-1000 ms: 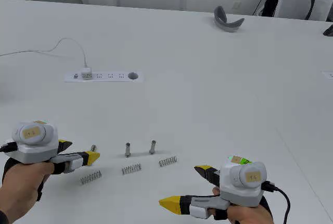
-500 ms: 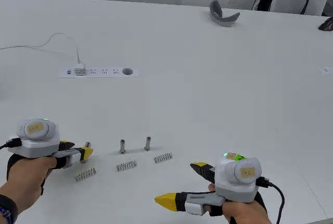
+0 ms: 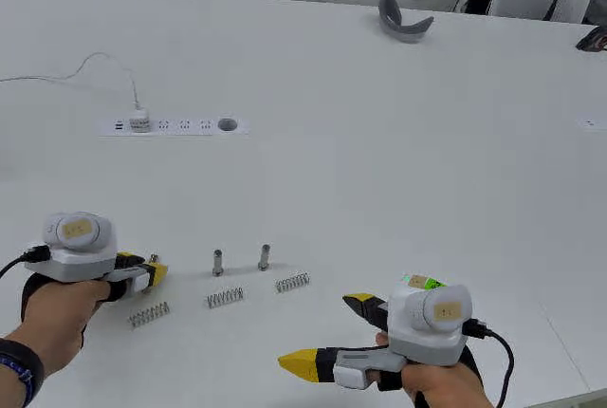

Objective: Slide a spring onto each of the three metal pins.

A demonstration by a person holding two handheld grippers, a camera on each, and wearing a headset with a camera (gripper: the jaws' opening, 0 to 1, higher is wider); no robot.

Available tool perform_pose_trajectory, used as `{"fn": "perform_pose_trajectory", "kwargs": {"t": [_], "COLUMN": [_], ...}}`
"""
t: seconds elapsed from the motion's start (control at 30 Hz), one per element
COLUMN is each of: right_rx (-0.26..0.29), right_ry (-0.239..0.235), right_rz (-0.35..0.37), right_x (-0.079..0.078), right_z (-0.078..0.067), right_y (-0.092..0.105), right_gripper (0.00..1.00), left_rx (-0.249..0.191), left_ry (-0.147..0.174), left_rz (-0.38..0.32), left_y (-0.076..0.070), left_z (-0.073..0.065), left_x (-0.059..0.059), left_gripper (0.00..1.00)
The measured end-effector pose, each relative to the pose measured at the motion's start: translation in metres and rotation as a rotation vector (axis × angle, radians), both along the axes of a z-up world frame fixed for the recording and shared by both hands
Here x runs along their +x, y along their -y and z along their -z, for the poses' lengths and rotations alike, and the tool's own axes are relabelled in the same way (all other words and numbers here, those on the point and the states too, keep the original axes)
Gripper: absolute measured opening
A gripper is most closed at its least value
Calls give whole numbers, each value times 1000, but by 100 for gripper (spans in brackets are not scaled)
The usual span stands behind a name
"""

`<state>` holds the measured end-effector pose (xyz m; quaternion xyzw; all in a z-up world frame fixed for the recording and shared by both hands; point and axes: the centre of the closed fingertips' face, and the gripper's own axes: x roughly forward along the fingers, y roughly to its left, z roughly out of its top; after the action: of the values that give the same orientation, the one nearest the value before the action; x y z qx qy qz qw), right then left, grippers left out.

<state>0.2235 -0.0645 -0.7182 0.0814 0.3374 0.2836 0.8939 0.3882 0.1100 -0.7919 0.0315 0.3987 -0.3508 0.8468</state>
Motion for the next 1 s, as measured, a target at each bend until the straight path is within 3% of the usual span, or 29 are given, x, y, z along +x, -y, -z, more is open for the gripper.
{"fn": "perform_pose_trajectory", "kwargs": {"t": [0.23, 0.37, 0.47, 0.63, 0.77, 0.87, 1.0], "right_rx": [7, 7, 8, 7, 11, 14, 12], "right_ry": [-1, -3, 0, -5, -8, -6, -6], "right_rz": [3, -1, 0, -1, -3, -4, -5], "right_x": [1, 1, 1, 0, 0, 0, 1], "right_z": [0, 0, 0, 1, 1, 1, 1], "right_y": [0, 0, 0, 0, -2, -3, -3], "right_gripper": [91, 91, 91, 91, 91, 91, 91], "left_rx": [41, 100, 106, 155, 184, 211, 242], "left_ry": [43, 80, 74, 97, 97, 122, 131], "left_rz": [39, 125, 146, 185, 216, 240, 240], "left_y": [0, -1, -2, -7, -2, 0, 1], "left_z": [2, 3, 3, 2, 4, 4, 6], "left_x": [3, 1, -1, 4, 5, 8, 10], "left_gripper": [19, 15, 13, 11, 13, 15, 15]}}
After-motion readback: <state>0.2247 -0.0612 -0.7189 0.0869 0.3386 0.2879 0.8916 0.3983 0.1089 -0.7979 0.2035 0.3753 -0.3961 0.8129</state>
